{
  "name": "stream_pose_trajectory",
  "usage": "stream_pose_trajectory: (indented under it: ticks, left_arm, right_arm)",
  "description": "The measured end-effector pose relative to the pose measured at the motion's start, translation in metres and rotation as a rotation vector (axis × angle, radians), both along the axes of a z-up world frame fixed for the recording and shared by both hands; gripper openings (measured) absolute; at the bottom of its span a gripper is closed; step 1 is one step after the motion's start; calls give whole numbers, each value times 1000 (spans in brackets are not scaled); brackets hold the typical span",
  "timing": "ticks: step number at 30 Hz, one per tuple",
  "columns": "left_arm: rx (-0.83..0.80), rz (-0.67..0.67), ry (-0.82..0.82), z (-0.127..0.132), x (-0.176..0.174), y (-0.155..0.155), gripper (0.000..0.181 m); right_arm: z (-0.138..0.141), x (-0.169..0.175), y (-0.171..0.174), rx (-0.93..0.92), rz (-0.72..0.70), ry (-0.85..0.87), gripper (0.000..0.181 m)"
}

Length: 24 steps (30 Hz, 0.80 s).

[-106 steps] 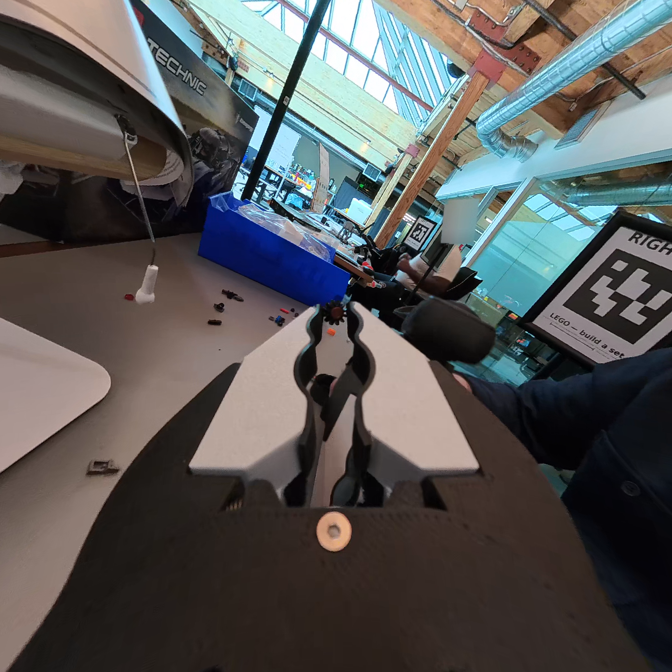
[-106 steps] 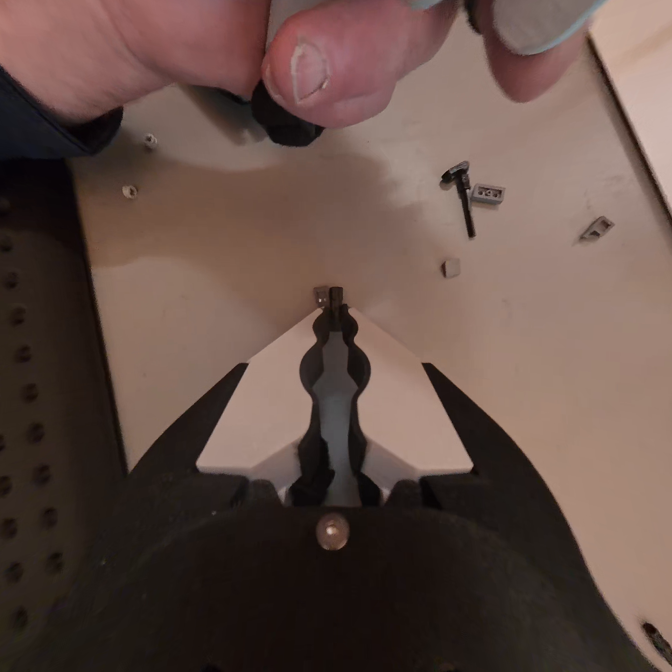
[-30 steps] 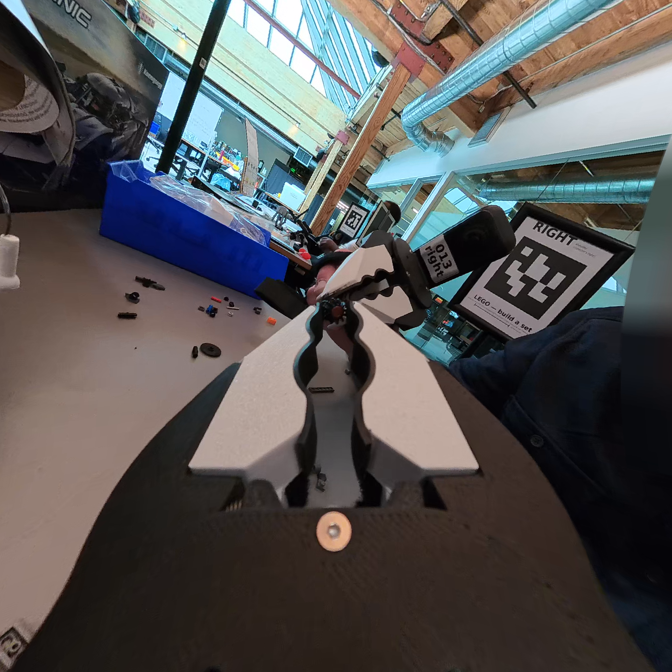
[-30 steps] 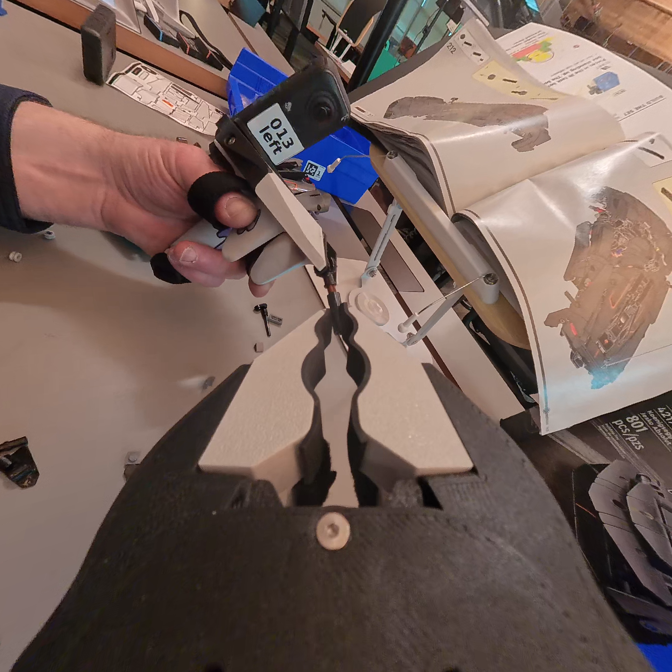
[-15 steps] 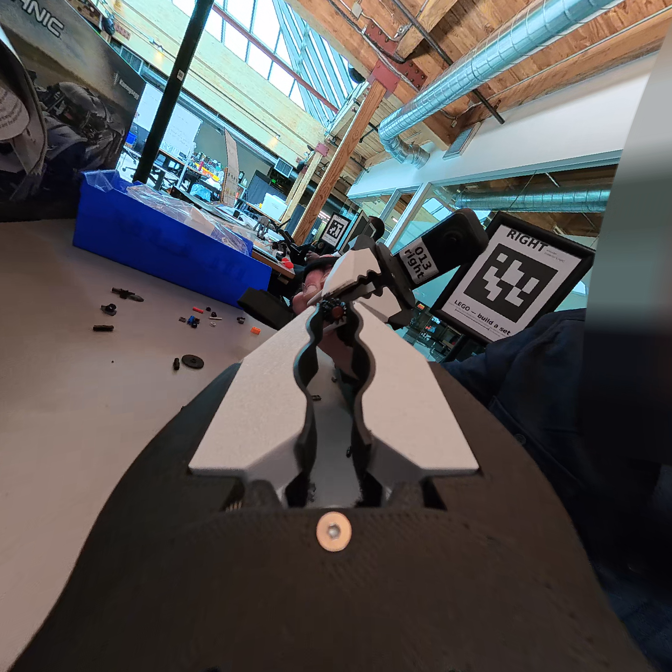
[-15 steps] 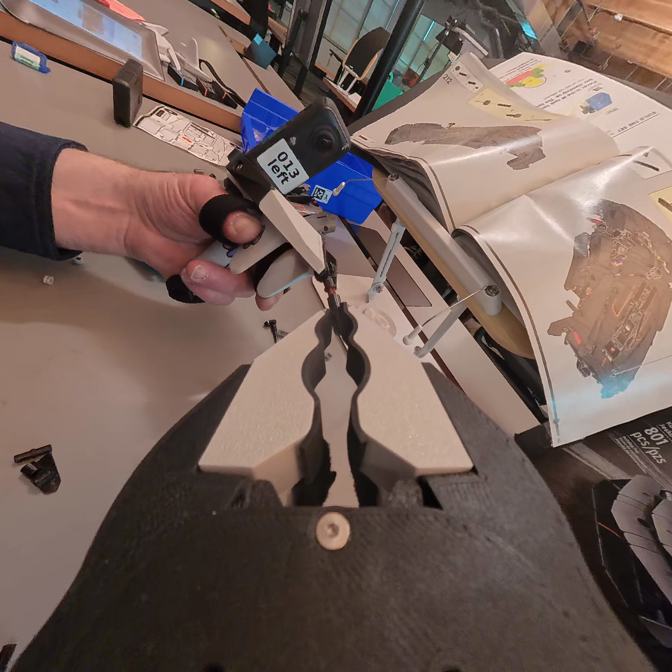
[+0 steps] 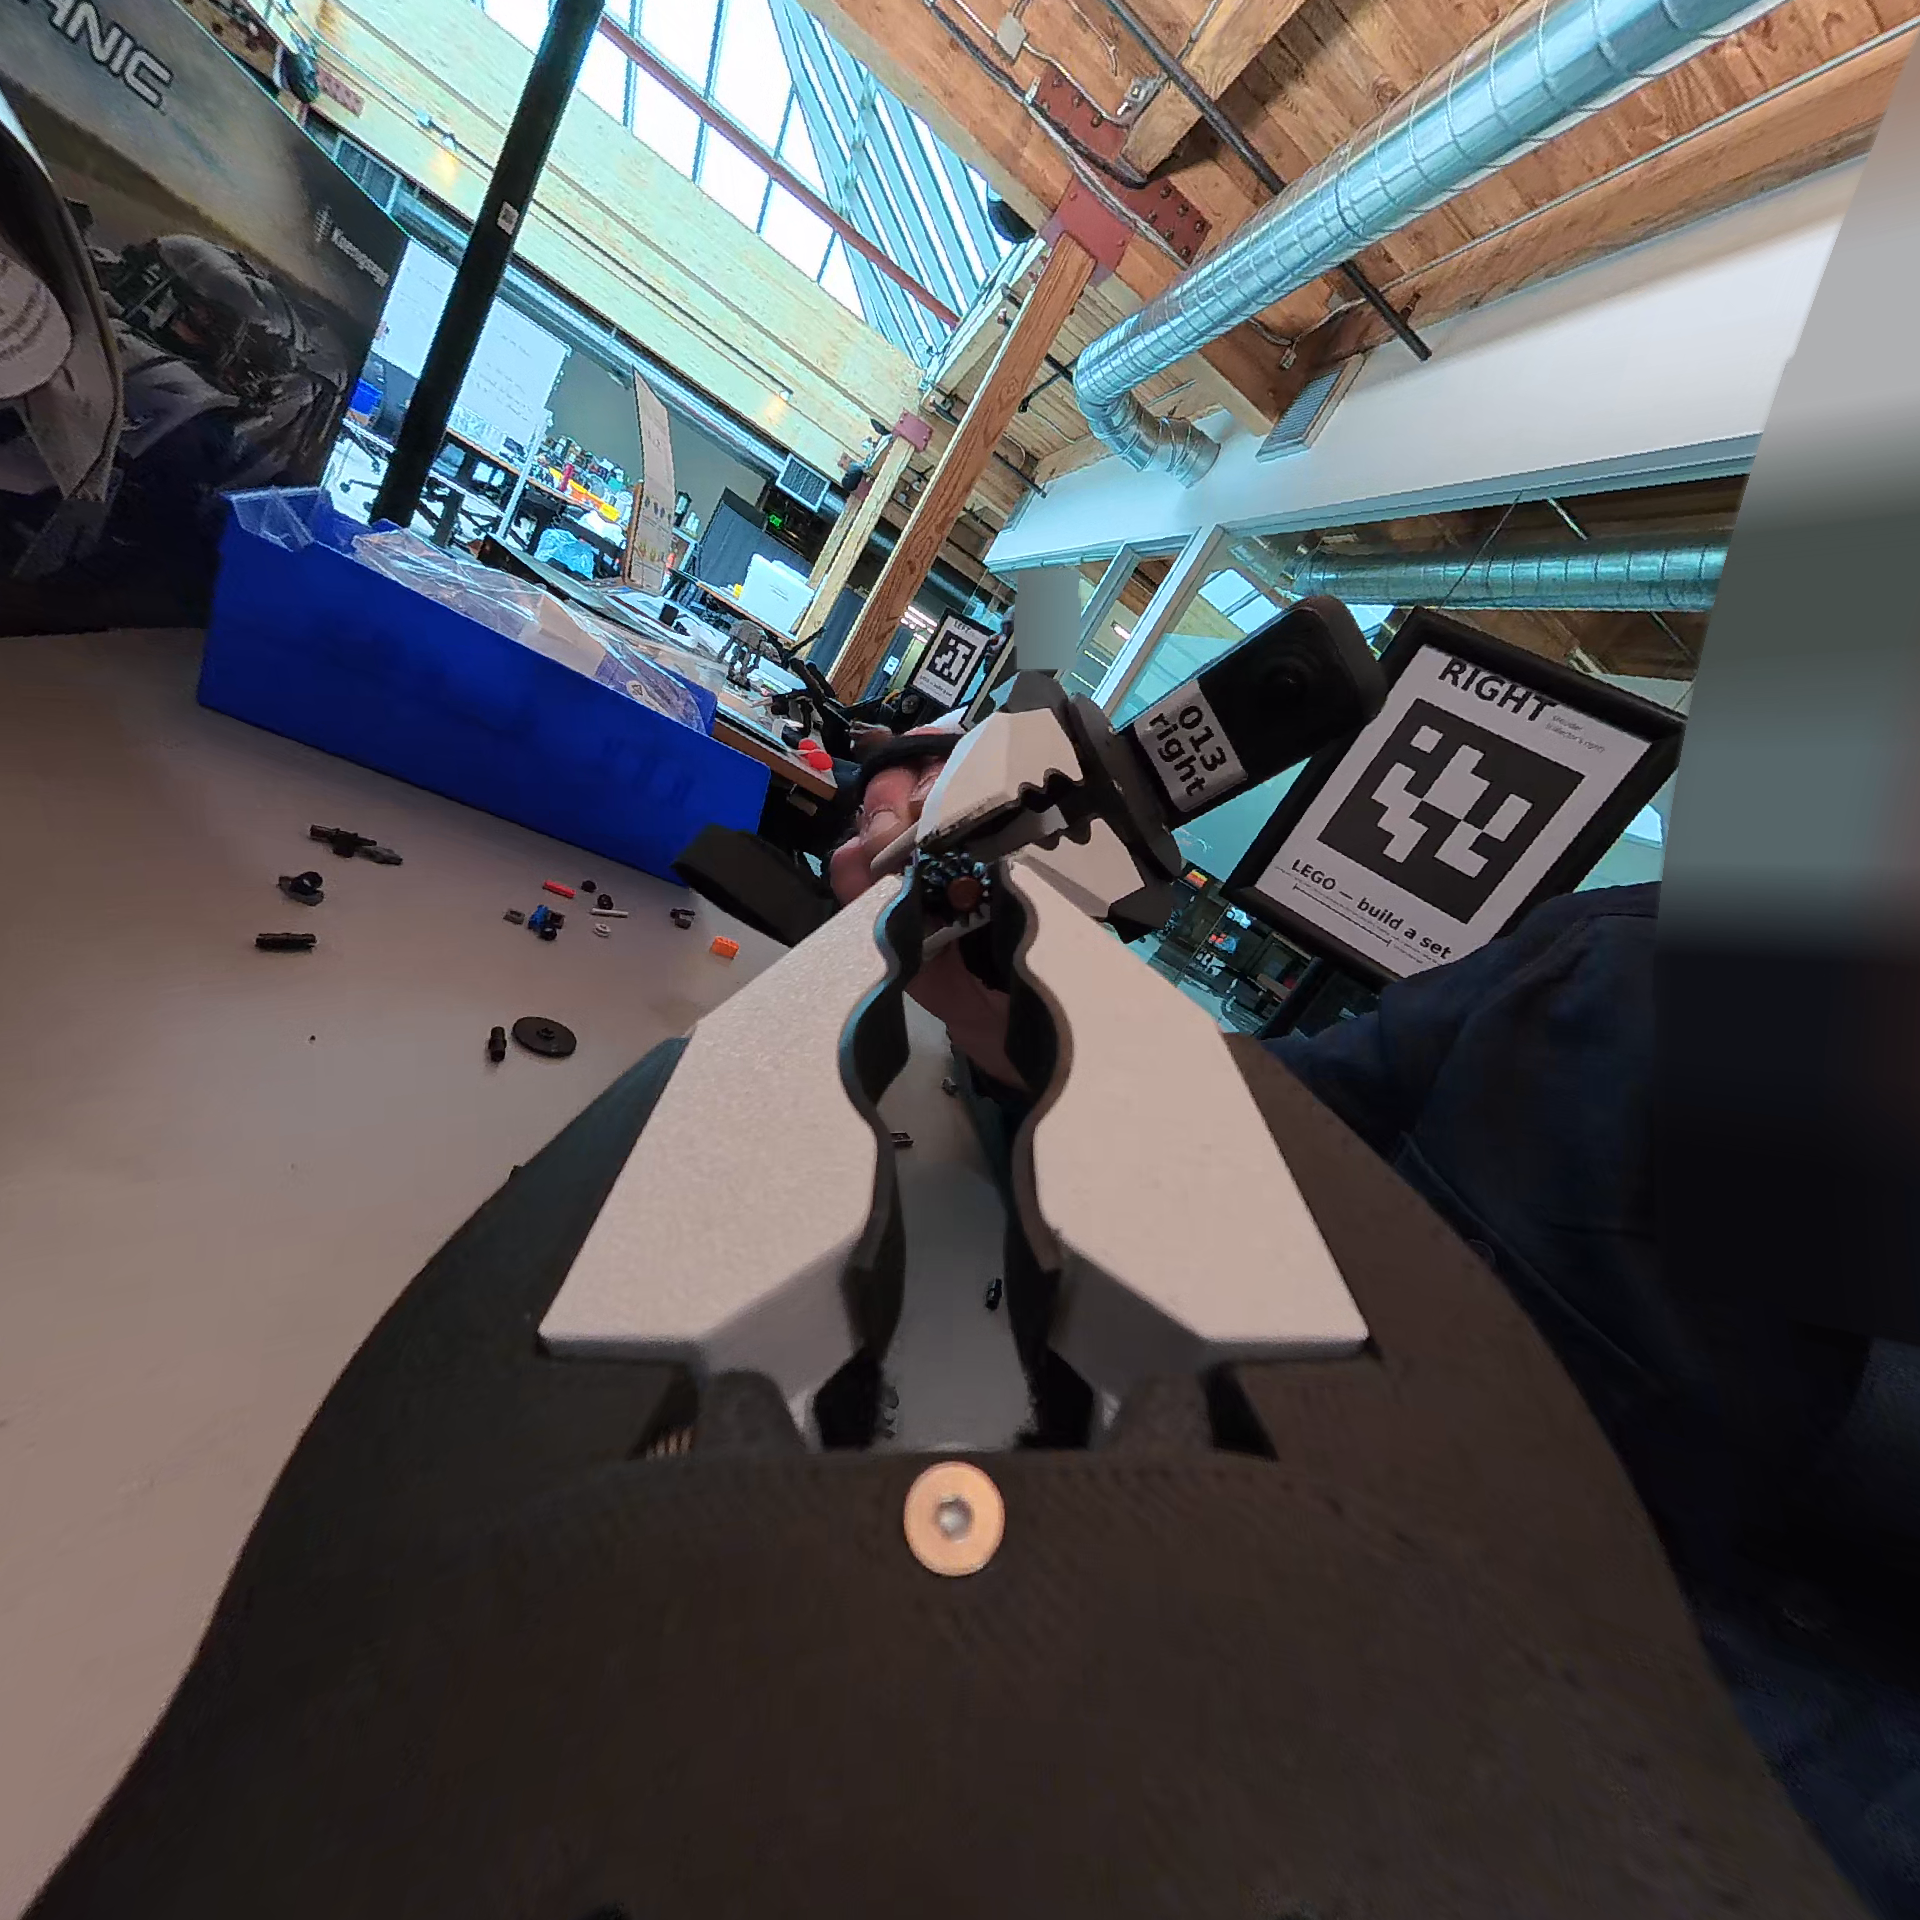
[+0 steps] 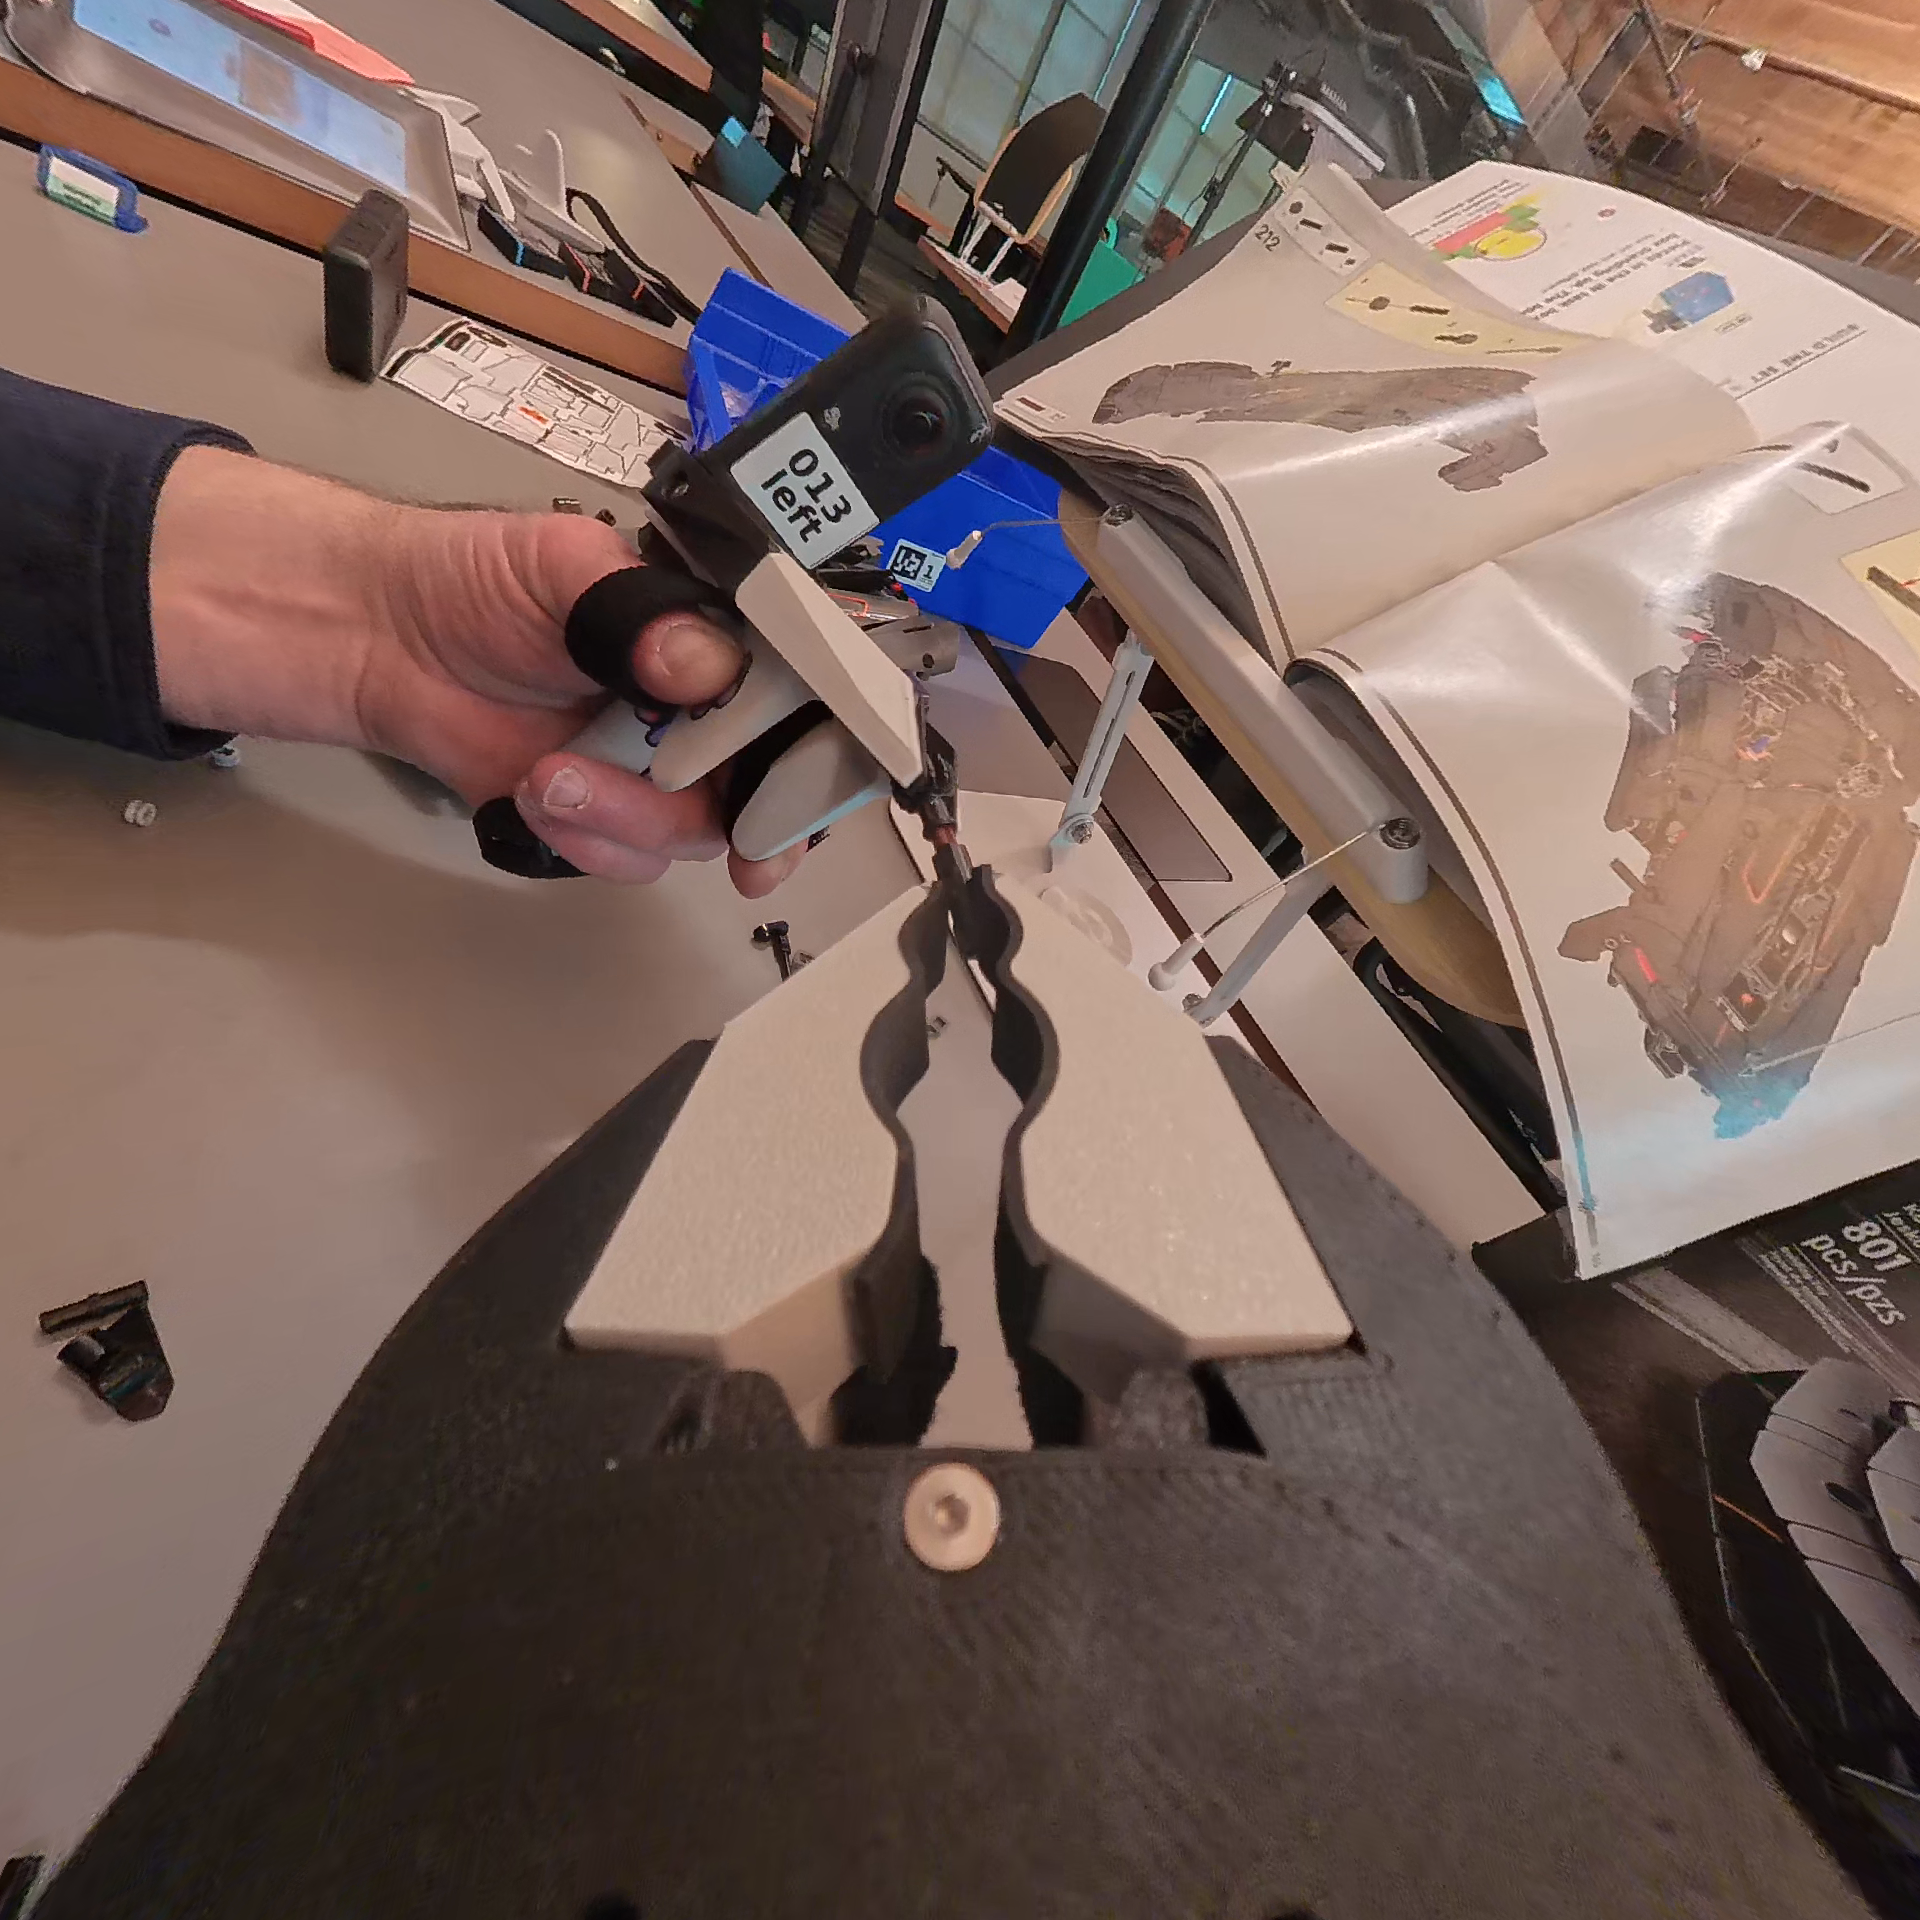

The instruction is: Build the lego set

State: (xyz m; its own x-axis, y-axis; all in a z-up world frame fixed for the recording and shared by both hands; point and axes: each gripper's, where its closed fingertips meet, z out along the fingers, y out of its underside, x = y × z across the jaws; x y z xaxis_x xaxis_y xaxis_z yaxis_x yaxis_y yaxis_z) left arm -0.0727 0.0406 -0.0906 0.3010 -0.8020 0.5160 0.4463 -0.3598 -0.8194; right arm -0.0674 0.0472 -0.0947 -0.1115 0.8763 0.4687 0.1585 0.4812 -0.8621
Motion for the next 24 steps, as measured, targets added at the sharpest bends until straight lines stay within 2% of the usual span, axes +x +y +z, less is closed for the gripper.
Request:
stream_pose_trajectory:
  ticks: [15,18,20,22,24]
  left_arm:
    - [11,-7,-4,1,3,-1,10]
    - [-2,-82,143,-19,33,-5,10]
    - [5,-42,170,-21,42,2,11]
    - [9,-16,97,-12,27,6,10]
    - [-3,-2,87,-15,14,7,10]
  right_arm:
    - [2,1,-2,-29,22,7,1]
    - [-2,-4,-10,-6,35,-9,0]
    - [1,-1,-7,-16,30,5,0]
    - [8,4,-3,-64,39,30,0]
    - [8,6,3,-77,22,21,0]
